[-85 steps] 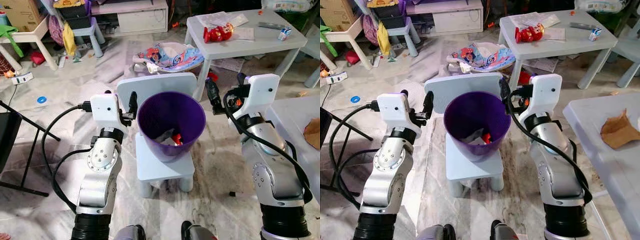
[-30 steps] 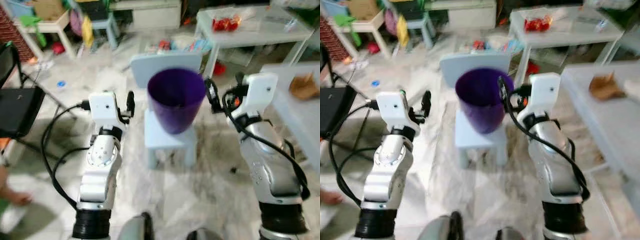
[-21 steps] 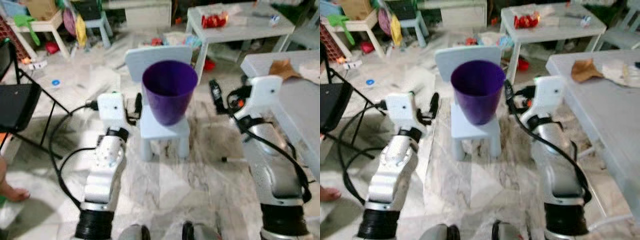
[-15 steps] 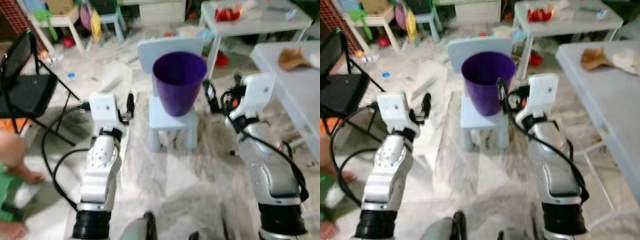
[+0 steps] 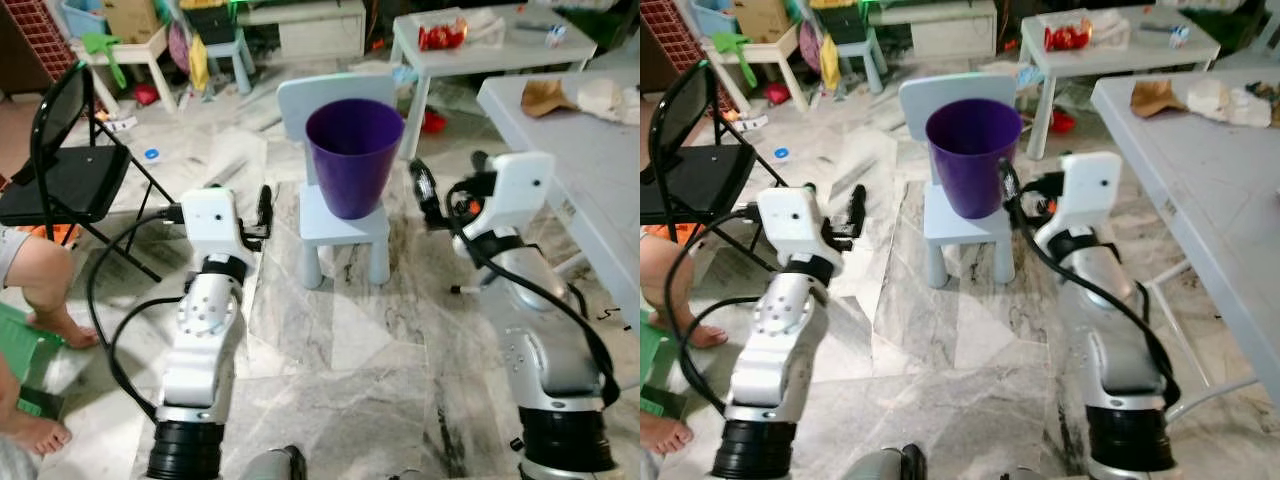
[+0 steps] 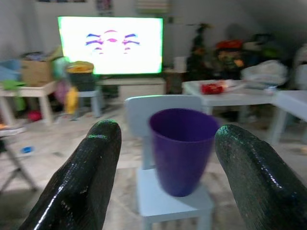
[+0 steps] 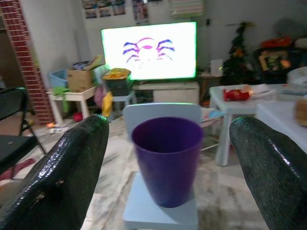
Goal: Picking trash to rubbish bin
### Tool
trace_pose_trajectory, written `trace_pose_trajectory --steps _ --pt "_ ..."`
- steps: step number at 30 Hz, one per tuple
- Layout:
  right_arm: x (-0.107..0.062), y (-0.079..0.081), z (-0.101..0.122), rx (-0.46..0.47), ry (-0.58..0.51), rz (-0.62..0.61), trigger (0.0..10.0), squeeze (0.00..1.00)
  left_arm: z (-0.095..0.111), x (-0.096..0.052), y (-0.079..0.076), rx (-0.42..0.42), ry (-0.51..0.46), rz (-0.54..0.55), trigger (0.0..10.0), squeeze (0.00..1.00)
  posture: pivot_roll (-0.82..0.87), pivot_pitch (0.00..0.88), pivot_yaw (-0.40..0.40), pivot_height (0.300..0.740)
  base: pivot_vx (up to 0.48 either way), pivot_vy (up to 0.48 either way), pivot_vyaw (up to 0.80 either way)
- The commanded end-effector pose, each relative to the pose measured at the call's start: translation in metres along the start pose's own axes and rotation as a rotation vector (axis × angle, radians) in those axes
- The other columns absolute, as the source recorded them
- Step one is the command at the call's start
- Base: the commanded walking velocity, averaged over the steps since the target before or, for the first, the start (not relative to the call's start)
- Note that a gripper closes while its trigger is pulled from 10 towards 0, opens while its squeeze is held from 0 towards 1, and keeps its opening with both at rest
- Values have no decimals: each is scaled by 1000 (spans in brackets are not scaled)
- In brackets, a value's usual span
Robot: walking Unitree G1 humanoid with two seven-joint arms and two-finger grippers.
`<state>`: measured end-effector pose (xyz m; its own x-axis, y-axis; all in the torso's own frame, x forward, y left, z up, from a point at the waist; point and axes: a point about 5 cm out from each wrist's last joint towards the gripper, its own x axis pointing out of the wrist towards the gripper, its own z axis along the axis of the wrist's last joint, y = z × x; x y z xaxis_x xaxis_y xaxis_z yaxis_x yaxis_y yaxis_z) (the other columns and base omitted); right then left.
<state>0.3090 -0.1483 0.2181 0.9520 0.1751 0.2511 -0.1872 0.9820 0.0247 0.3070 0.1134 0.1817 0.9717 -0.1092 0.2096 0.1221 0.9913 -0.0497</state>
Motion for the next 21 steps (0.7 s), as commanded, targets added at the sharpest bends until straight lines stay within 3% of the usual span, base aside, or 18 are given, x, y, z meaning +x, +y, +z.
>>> trace_pose_trajectory --steps 1,21 --pt "1 3 -1 13 5 8 10000 67 3 0 3 -5 -12 0 10000 0 -21 135 28 740 0 0 -800" --pt "2 5 -1 -2 -6 -1 10000 0 2 2 13 -15 2 20 10000 0 -17 130 35 740 0 0 -800"
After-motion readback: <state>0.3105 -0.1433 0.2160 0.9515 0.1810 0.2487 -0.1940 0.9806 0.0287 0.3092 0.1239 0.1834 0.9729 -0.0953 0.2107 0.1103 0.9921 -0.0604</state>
